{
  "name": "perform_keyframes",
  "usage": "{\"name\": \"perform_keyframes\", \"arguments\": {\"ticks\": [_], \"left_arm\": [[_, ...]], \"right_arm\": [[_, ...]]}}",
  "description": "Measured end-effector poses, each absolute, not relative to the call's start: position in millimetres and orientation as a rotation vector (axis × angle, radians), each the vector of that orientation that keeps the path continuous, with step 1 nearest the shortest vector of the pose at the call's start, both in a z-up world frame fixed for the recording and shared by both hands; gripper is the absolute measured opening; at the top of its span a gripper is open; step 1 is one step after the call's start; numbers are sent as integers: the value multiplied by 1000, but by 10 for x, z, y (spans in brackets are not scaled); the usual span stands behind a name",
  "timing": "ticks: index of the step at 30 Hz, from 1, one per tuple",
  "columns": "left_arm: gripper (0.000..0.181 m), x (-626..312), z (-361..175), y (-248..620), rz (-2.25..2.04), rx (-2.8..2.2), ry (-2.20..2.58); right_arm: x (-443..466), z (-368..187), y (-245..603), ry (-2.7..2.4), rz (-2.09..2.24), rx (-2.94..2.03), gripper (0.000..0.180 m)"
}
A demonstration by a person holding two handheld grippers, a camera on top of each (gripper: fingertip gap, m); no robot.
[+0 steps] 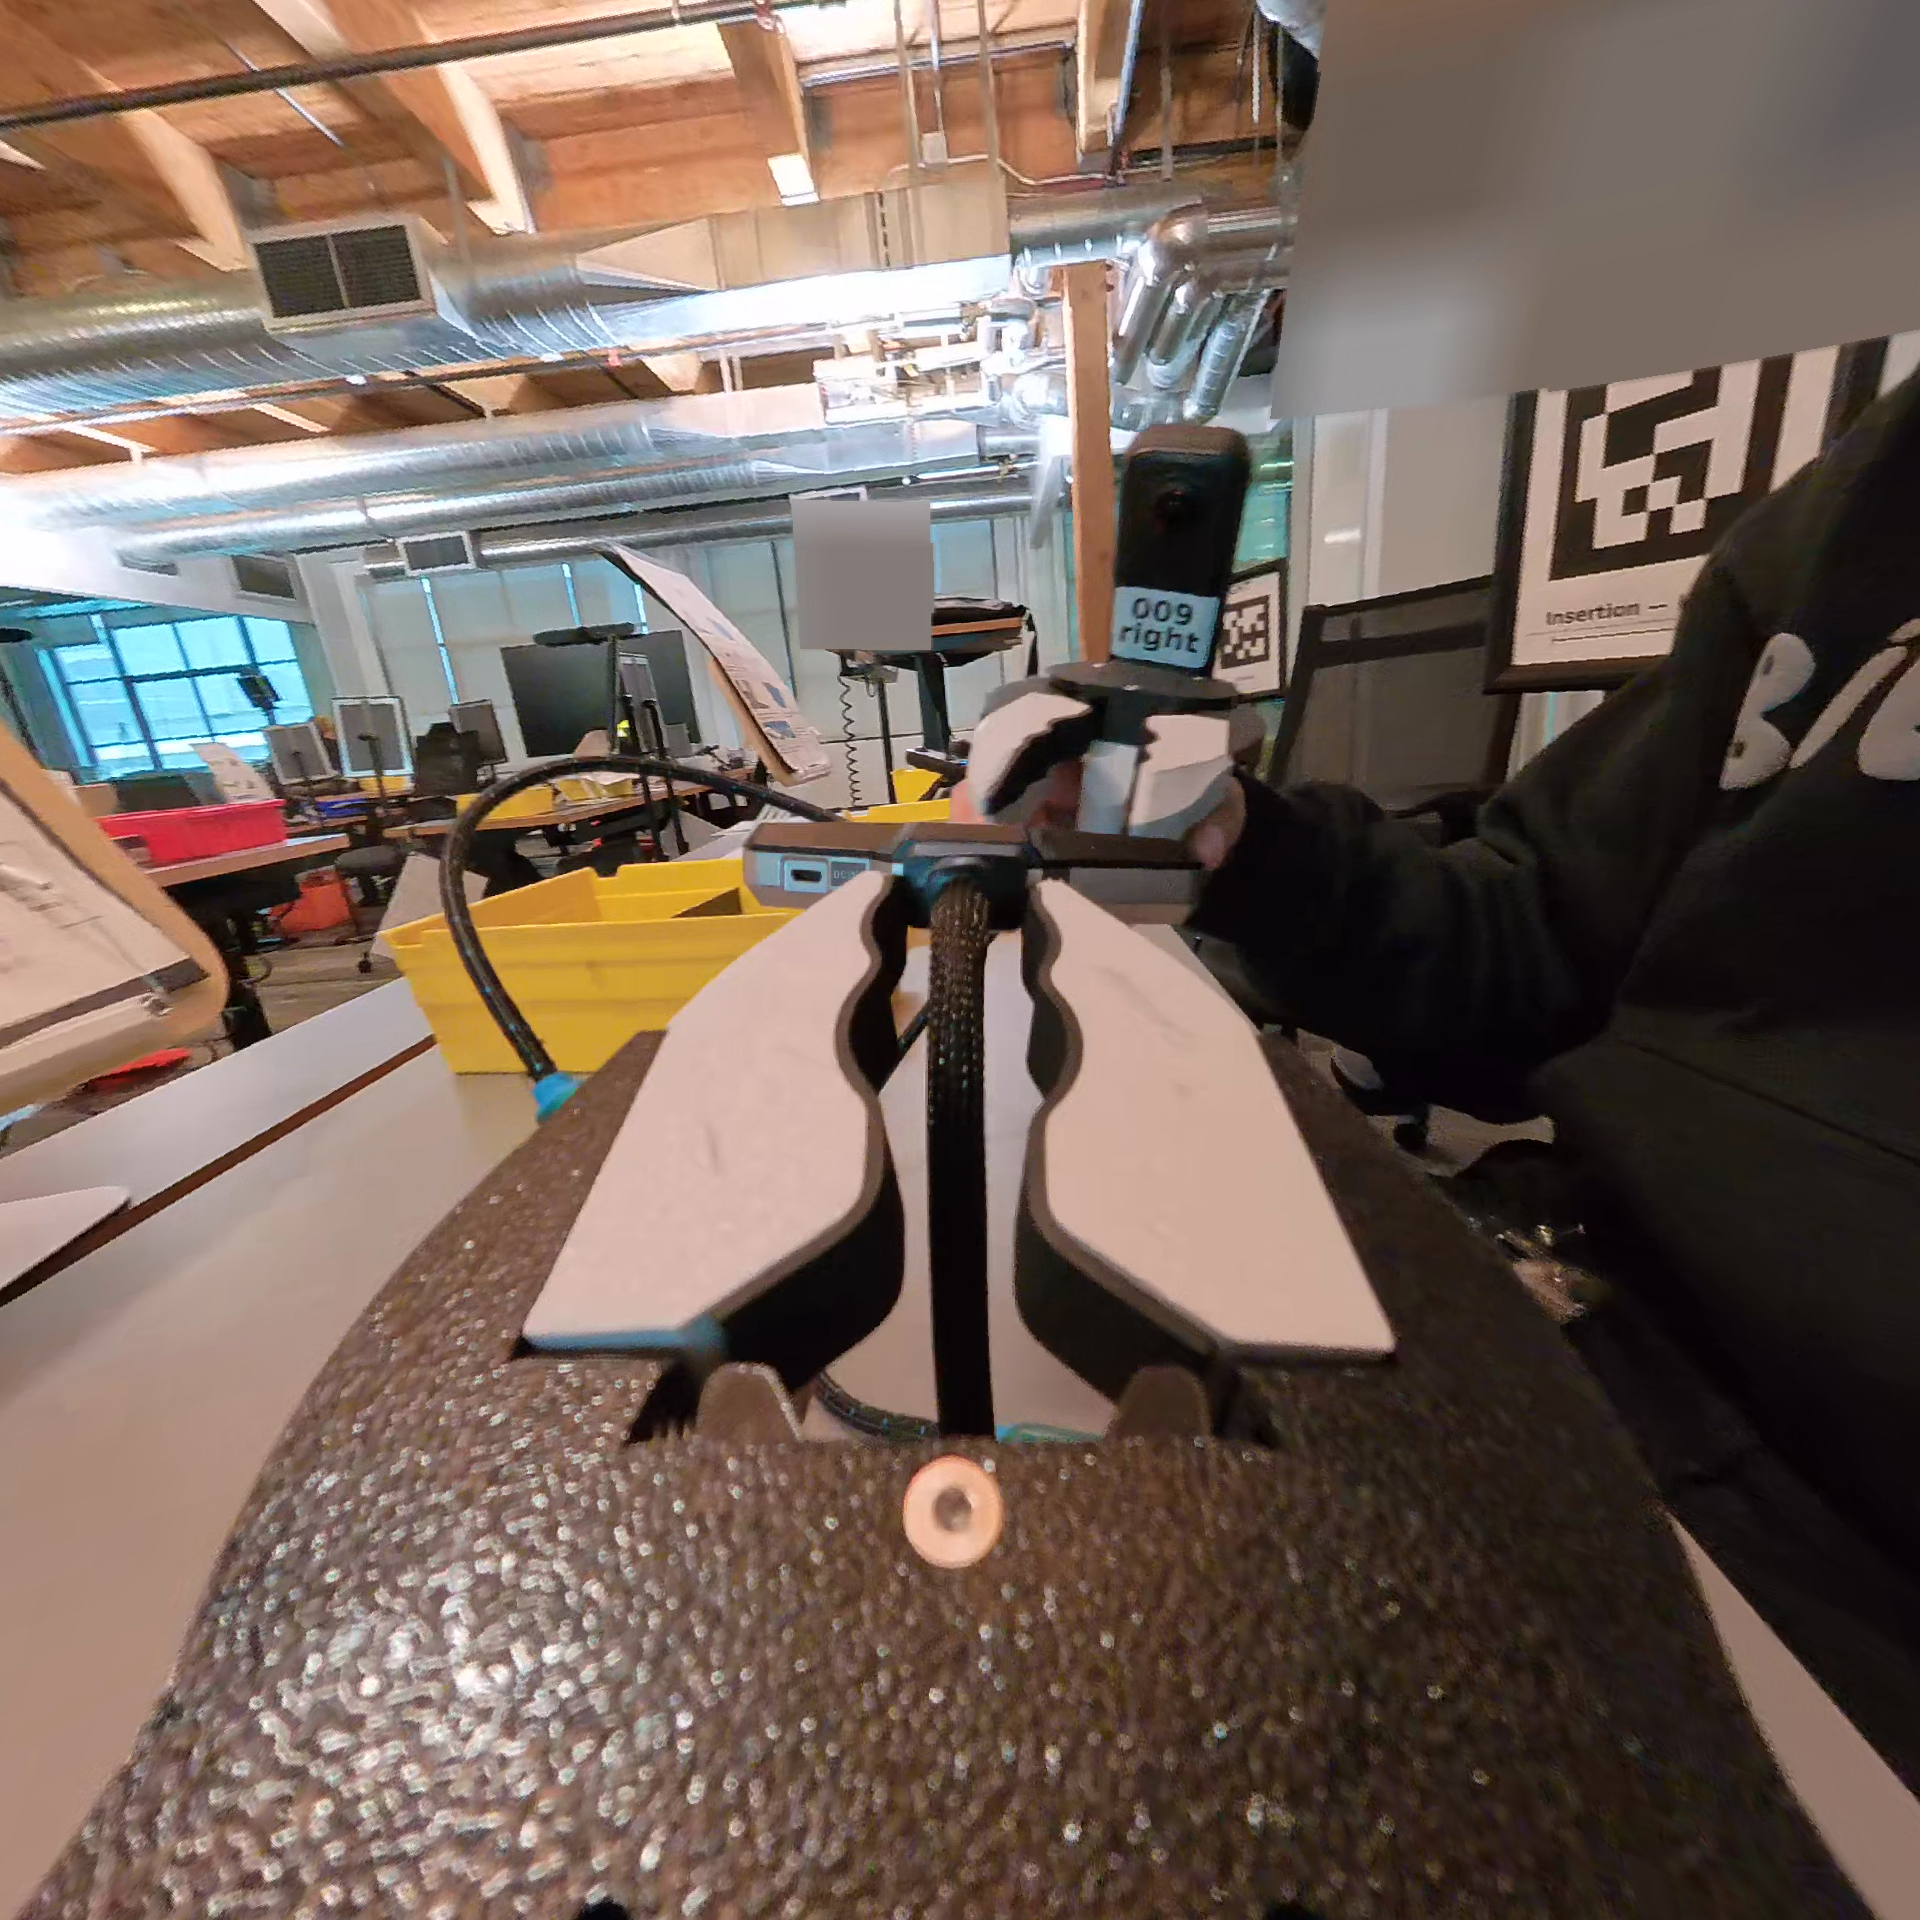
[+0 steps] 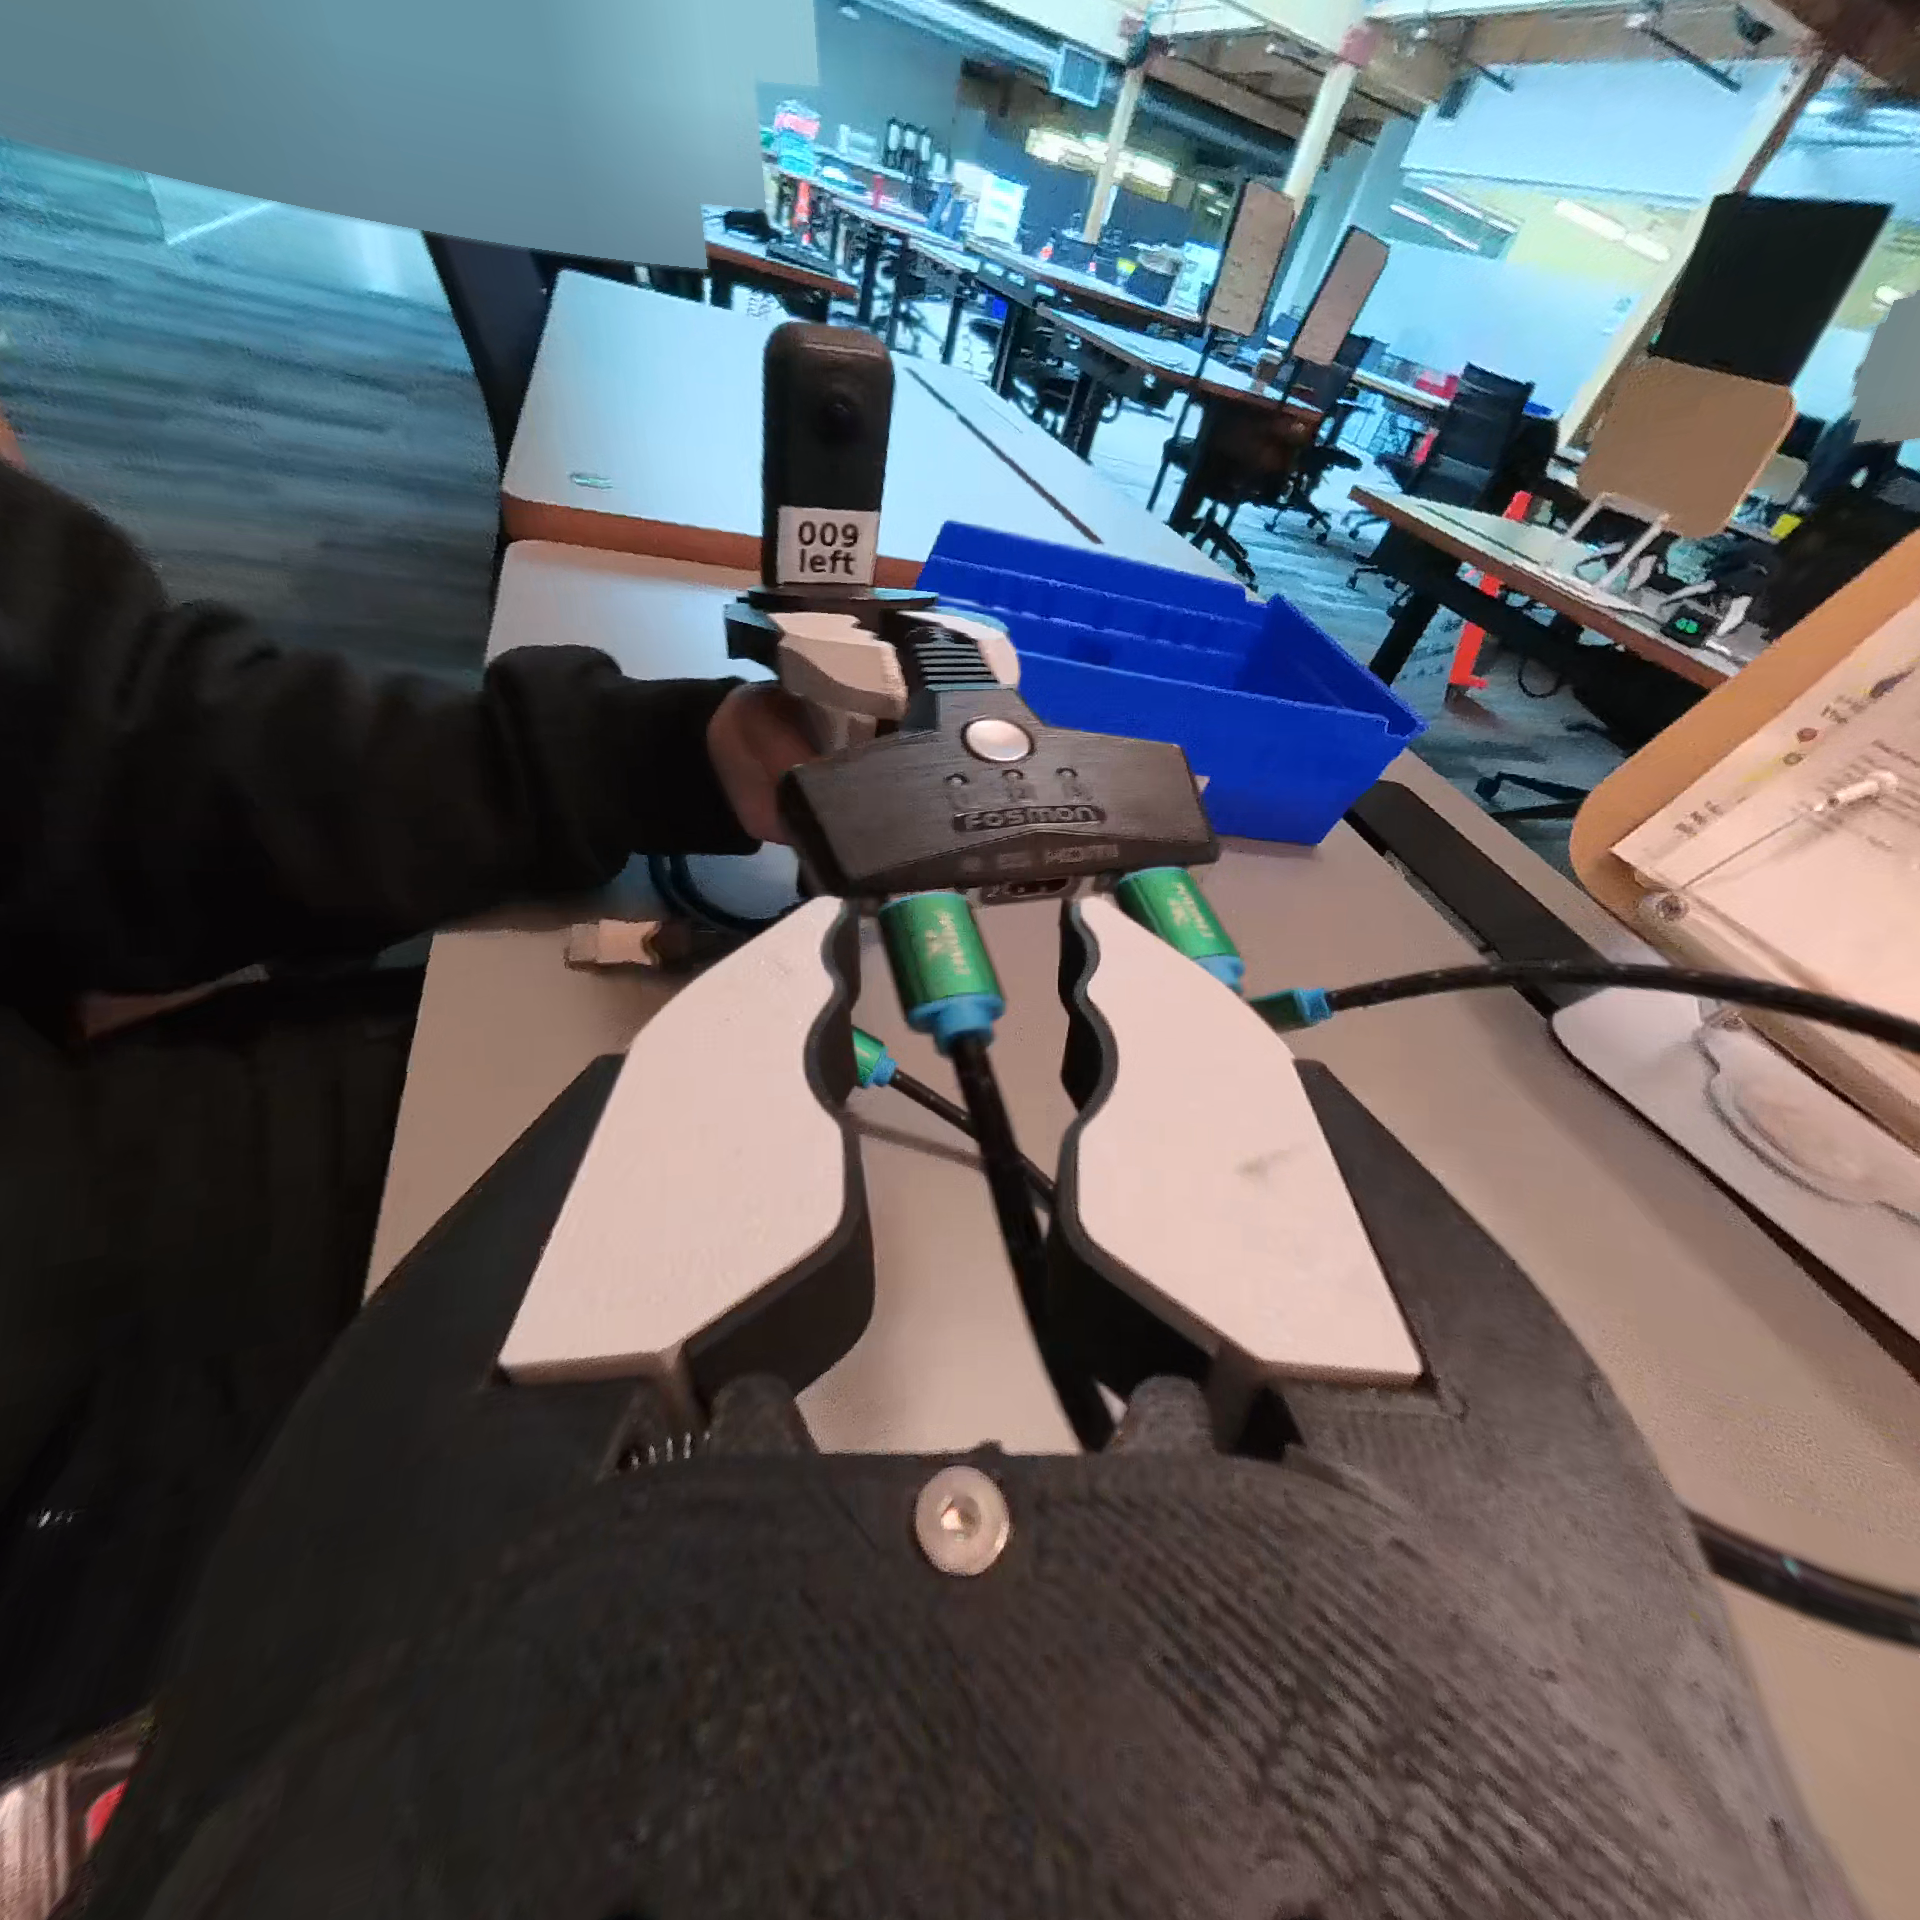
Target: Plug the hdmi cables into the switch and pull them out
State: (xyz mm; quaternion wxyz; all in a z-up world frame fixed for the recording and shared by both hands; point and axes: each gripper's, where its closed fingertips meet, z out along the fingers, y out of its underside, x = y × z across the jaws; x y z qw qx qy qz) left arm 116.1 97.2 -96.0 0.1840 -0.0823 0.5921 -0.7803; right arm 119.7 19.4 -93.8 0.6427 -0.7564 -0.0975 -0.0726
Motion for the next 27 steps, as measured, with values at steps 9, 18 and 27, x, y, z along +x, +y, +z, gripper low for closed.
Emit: {"name": "perform_keyframes", "arguments": {"ticks": [9,18,27], "left_arm": [[21,1108,-923,935,-2254,-181,1628],[21,1124,-938,934,-2275,-185,1609],[21,1099,-914,956,-2316,-175,1574]], "right_arm": [[1070,-1048,247,-218,66,-1686,29],[1088,-1069,300,-178,156,-1640,24],[1045,-1030,320,-181,155,-1598,23]]}}
